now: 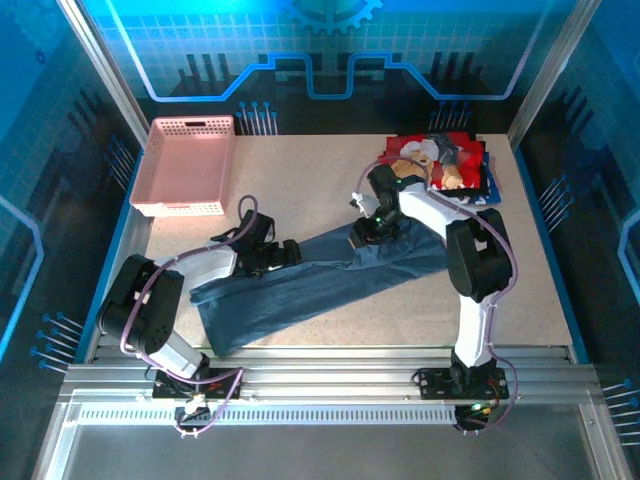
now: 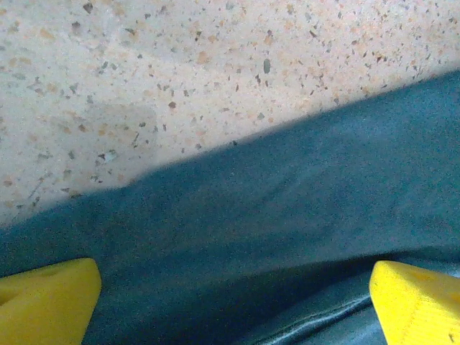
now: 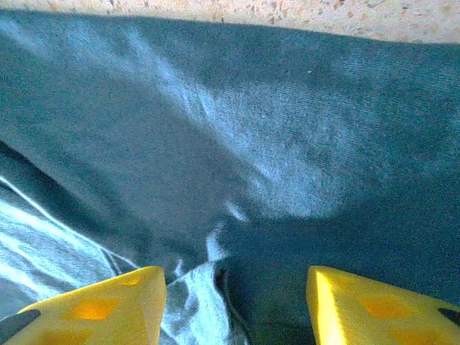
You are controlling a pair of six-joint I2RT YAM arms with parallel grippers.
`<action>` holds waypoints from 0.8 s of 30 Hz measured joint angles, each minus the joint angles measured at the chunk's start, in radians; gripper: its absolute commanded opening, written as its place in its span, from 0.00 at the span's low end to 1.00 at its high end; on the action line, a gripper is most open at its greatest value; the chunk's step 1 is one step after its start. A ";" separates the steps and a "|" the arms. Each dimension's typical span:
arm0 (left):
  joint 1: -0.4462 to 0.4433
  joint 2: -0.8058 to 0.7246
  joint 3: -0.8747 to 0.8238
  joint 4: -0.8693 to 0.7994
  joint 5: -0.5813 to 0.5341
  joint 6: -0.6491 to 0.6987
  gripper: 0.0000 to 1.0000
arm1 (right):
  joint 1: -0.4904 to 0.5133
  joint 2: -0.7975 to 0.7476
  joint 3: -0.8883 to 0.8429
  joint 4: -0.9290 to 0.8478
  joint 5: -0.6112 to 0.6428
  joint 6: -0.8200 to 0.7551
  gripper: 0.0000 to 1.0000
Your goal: Fold and stack the t-shirts
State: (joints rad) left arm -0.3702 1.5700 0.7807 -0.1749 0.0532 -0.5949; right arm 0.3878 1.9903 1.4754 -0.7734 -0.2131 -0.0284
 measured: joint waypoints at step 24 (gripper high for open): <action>0.001 0.000 0.000 -0.003 0.004 0.021 0.97 | 0.050 -0.247 -0.214 -0.030 0.051 -0.093 0.20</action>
State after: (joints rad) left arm -0.3691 1.5696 0.7807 -0.1776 0.0574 -0.5739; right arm 0.4381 1.7435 1.2613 -0.8032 -0.1619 -0.1215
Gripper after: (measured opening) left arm 0.972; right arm 0.177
